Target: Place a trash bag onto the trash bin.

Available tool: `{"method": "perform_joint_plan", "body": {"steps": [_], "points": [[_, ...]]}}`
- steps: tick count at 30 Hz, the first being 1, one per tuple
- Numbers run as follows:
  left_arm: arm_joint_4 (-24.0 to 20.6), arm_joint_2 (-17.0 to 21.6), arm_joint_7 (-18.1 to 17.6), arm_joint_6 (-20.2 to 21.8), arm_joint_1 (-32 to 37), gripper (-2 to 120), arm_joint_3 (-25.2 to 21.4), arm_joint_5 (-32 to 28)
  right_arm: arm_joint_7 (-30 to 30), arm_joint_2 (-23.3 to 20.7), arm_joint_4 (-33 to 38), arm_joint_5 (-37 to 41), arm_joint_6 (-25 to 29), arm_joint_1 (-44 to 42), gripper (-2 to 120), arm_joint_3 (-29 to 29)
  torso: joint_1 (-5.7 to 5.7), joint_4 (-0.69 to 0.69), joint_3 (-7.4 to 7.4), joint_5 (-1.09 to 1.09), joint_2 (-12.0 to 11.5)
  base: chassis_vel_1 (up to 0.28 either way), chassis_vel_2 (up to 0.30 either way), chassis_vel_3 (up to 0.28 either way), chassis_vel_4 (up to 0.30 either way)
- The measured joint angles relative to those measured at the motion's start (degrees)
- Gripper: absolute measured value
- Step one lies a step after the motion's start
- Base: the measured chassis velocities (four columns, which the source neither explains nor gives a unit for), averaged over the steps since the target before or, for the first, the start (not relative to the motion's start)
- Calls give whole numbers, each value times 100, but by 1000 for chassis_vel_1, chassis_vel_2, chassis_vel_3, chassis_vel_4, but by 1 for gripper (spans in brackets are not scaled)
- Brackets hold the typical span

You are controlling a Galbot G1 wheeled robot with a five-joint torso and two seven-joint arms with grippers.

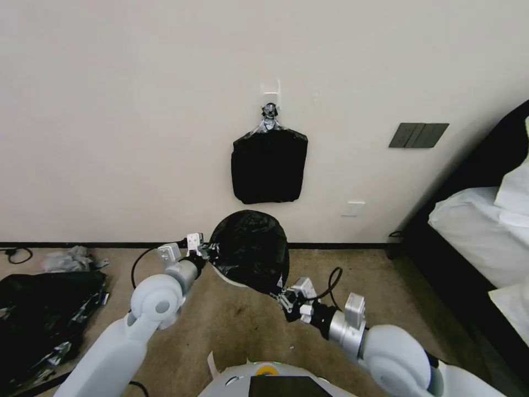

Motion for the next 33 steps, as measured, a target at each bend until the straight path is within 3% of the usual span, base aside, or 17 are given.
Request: {"method": "perform_joint_plan", "body": {"steps": [3, 7, 11, 17, 24, 33], "points": [[-17, -74, -198, 12, -132, 2, 121, -134, -187, 132, -281, -993, 521, 47, 0, -401, 0, 1, 0, 0, 0, 0, 0, 0, 0], [-17, -105, -312, 15, -182, 2, 153, -270, -345, 185, -523, -1713, 871, 119, 0, -599, 0, 1, 0, 0, 0, 0, 0, 0, 0], [-17, -142, -525, 21, -226, 2, 170, -485, -605, 288, -1107, -2907, 1688, 300, 0, -813, 0, 1, 0, 0, 0, 0, 0, 0, 0], [-93, -163, -790, 39, -229, 2, 173, -813, -751, 603, -1795, -3954, 2095, 641, 0, -964, 0, 1, 0, 0, 0, 0, 0, 0, 0], [-174, -233, -942, 40, -164, 2, 211, -910, -575, 964, -2461, -4263, 1984, 913, 0, -1095, 0, 1, 0, 1, 0, 0, 0, 0, 0], [-303, -278, -995, 29, 50, 2, 187, -927, -367, 1143, -2857, -4075, 1802, 900, 0, -1118, 0, 1, 0, 0, 0, 0, 0, 0, 0]]}}
